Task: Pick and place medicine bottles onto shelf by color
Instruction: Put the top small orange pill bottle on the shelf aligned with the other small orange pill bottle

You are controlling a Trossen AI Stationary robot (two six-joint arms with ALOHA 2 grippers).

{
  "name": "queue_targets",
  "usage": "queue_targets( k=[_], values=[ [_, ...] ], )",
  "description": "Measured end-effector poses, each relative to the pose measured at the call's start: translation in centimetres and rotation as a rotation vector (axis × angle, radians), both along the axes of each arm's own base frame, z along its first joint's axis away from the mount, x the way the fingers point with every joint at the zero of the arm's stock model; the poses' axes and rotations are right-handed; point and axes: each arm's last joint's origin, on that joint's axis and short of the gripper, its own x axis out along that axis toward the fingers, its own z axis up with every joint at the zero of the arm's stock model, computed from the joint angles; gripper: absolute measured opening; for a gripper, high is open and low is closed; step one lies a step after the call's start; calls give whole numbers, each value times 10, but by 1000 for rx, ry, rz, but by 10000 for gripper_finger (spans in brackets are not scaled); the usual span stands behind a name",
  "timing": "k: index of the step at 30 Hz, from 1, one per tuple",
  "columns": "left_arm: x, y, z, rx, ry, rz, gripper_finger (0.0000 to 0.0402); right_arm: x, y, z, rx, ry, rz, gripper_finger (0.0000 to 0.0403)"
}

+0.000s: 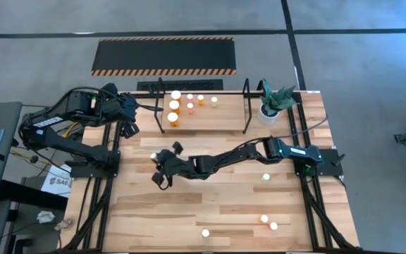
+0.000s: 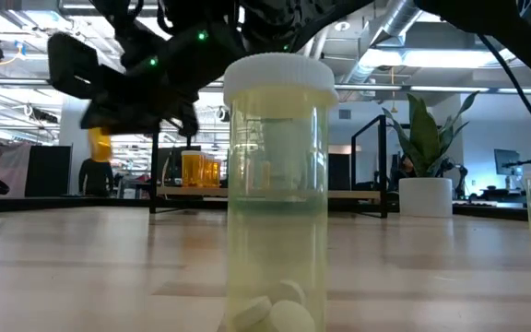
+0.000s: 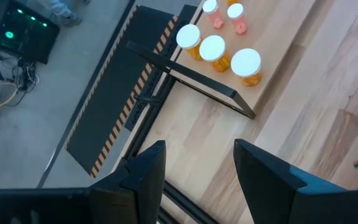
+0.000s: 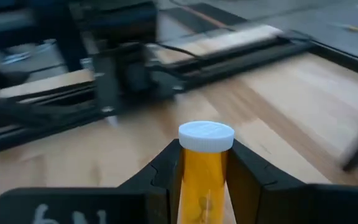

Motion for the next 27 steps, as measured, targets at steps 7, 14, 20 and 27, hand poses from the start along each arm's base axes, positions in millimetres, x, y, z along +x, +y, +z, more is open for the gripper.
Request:
queue_targets(
  k=[7,14,20,27],
  values=[
    [0,0,0,-10,-9,13,178,8,-12,8,-67,-51,431,116],
    [0,0,0,-29,-51,66,178,11,-33,11,-102,-100,649,116],
    [0,0,0,-43,-80,104,178,21,-46,-34,-47,-251,640,116],
    [0,0,0,-47,-90,116,178,22,-47,-38,-86,-334,638,116]
  ],
)
